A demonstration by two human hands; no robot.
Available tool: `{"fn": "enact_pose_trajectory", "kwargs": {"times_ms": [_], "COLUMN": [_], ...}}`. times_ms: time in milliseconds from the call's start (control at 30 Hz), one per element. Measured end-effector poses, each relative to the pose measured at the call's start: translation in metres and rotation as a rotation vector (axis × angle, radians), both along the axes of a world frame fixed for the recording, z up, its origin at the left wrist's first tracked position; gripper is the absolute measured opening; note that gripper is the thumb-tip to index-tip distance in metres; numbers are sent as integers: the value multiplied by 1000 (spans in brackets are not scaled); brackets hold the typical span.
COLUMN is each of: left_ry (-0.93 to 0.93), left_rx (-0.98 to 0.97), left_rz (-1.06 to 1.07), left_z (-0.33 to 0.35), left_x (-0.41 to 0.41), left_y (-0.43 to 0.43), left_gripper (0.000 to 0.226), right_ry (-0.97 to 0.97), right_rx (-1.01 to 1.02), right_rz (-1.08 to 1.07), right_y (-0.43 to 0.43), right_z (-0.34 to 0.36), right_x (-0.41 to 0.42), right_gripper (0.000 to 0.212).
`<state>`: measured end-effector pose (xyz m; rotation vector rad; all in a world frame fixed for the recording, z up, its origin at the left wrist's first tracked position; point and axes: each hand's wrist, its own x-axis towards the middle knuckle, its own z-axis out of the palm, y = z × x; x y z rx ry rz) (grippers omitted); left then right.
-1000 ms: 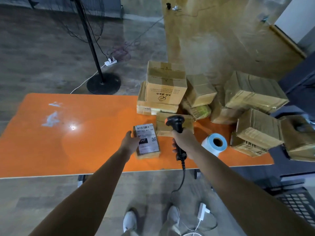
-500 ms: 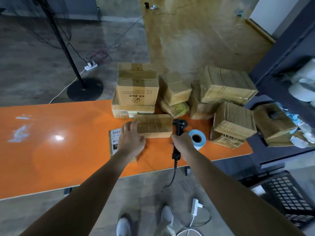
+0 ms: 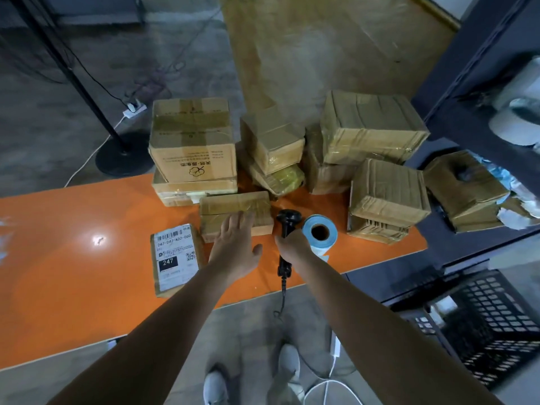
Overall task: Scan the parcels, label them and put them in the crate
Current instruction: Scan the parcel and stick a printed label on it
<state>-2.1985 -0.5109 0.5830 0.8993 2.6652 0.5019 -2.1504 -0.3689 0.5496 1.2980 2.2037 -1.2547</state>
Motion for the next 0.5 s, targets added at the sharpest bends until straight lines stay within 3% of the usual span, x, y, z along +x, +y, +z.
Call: {"fn": "enact_pose_trajectory", "kwargs": {"times_ms": [133,233,367,500], "left_ry": [80,115,145,156], "left_rx": [-76,-121,-179,-181], "left_rz": [-47,-97,-152,-173], "left_z": [-4,-6,-3,0], "left_x": [4,6,7,8], "left_y": [8,11,18,29], "left_gripper": [72,68,71,76], "right_ry": [102,97,190,214], "right_rx": [-71,-19,67,418], "right_rz": [-36,26,103,220], "right_y": [1,3,12,33], "right_z": [-3,8,27,38], "right_x": [2,4,18,38], "right_gripper": [26,40,19,26]}}
